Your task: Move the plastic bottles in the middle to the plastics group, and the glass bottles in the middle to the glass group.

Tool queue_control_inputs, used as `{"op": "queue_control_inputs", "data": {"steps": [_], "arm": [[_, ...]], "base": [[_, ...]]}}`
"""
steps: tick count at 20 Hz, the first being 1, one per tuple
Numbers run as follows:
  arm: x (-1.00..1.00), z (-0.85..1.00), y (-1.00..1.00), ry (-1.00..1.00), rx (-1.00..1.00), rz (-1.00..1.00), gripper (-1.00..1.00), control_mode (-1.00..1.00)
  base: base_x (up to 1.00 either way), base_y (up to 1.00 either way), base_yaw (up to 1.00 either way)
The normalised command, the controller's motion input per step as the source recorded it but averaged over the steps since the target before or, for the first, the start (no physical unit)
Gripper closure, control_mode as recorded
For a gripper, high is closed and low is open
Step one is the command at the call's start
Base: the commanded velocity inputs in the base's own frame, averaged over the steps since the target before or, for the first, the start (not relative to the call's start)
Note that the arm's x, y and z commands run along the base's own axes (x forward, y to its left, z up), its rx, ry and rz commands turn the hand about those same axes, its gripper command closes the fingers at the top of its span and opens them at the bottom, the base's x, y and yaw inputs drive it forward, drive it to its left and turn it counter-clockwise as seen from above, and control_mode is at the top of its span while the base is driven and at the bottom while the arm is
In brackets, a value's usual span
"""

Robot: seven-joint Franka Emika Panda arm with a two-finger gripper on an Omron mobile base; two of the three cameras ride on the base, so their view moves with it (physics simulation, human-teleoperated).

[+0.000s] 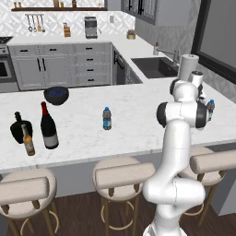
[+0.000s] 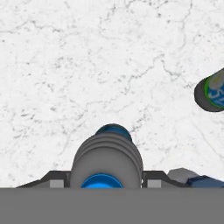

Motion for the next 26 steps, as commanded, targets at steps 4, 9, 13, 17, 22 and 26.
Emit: {"op": "queue_control_inputs", "data": {"steps": [4, 9, 13, 17, 22, 26], "arm": [[0.01, -0.39, 0.01, 0.05, 0.0, -0.04, 1.0, -1.0], [0.08, -0.31, -0.02, 0.07, 0.0, -0.04, -1.0, -1.0], [0.08, -0.05, -0.07, 0.0, 0.0, 0.0, -1.0, -1.0], [-0.17, 0.18, -0.01, 0.0, 0.08, 0.0, -1.0, -1.0], [-0.37, 0.25, 0.11, -0.09, 0.06, 0.0, -1.0, -1.0], [-0.41, 0.17, 0.55, -0.03, -0.02, 0.0, -1.0, -1.0]], "base": [[0.0, 0.0, 0.0], [0.0, 0.0, 0.0], [0.0, 0.0, 0.0], [0.0, 0.0, 0.0], [0.0, 0.0, 0.0], [0.0, 0.0, 0.0]]}}
